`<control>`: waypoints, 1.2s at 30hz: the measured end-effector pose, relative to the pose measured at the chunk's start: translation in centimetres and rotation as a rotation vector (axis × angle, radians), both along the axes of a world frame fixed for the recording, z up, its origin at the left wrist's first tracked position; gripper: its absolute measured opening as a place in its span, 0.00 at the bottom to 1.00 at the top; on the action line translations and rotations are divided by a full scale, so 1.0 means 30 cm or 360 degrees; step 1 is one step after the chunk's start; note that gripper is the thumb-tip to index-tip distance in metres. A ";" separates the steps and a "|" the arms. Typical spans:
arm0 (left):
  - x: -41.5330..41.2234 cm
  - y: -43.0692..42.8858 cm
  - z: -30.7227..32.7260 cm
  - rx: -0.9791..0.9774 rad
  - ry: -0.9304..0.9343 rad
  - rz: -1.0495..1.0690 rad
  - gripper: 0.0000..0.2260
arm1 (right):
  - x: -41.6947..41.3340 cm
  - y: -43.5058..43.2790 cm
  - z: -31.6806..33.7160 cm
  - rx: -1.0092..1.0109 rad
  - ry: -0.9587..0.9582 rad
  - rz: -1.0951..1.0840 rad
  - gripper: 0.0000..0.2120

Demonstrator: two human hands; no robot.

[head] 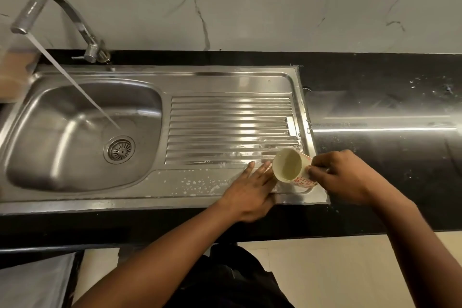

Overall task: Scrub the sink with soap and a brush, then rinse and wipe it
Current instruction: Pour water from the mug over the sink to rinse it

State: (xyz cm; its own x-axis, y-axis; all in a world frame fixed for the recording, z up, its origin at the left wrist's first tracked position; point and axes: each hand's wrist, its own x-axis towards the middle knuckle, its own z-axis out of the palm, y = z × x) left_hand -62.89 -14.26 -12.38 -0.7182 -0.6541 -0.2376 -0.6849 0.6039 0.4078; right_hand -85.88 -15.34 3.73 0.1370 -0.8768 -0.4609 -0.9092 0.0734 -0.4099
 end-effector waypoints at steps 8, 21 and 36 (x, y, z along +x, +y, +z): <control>0.118 0.020 -0.010 -0.0037 -0.0033 0.0363 0.29 | 0.139 -0.034 -0.016 -0.0018 0.0018 0.0197 0.15; 0.121 -0.041 0.003 -0.0035 -0.0115 0.0537 0.31 | 0.077 -0.082 -0.009 -0.0047 -0.0122 -0.0078 0.14; 0.314 -0.024 -0.012 -0.0035 -0.0231 0.0806 0.30 | 0.277 -0.131 -0.018 -0.0053 -0.0044 0.0357 0.13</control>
State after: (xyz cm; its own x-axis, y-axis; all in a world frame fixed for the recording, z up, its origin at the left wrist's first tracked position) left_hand -53.46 -14.99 -12.73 -0.2713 -0.9167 -0.2932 -0.9417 0.1898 0.2779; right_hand -77.58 -19.28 3.18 0.3425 -0.8377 -0.4254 -0.8895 -0.1432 -0.4340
